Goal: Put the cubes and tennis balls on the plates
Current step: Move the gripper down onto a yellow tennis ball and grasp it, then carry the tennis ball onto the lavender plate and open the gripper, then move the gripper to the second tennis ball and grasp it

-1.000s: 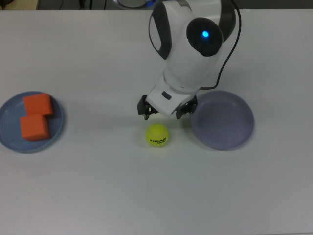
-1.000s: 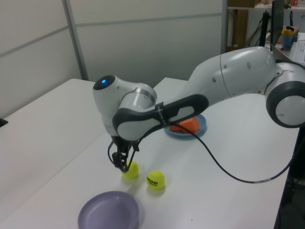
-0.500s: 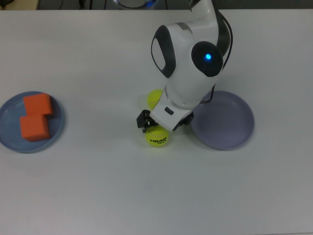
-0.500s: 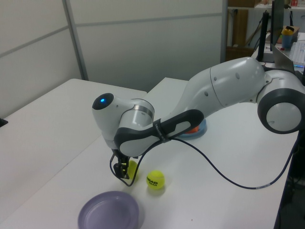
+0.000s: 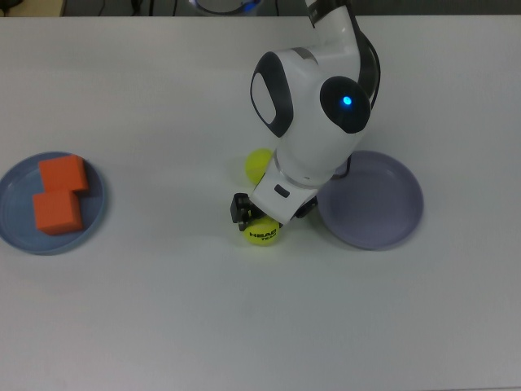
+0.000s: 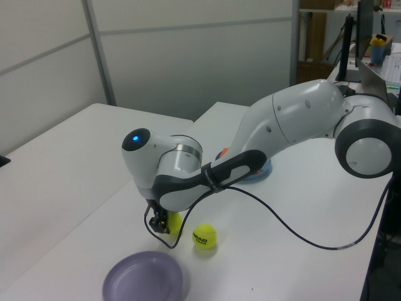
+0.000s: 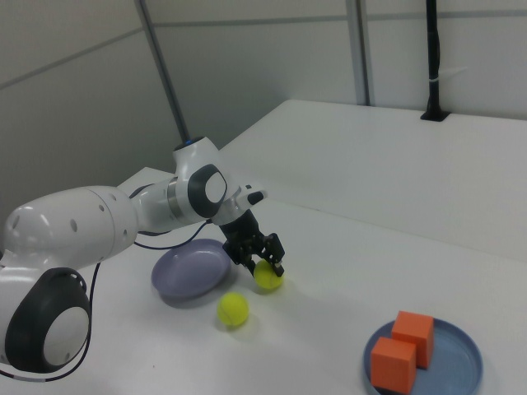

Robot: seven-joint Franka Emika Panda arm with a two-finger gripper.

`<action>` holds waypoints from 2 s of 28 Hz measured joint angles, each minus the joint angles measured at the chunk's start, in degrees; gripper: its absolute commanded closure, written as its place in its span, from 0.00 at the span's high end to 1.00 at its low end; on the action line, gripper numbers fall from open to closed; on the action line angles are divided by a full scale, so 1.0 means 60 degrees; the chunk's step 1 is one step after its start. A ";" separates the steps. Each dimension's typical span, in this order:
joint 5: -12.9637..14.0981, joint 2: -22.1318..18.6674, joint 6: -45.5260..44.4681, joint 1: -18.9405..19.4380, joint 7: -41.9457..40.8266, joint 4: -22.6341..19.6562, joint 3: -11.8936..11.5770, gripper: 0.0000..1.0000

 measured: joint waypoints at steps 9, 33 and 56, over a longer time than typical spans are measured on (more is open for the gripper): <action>0.0378 -0.0332 0.0012 0.0005 0.0052 0.0419 0.0257 0.00; 0.0472 -0.0703 -0.1131 0.0807 0.2117 -0.0469 0.1639 1.00; -0.0589 -0.1234 -0.3642 0.0116 0.0757 -0.0525 0.0831 1.00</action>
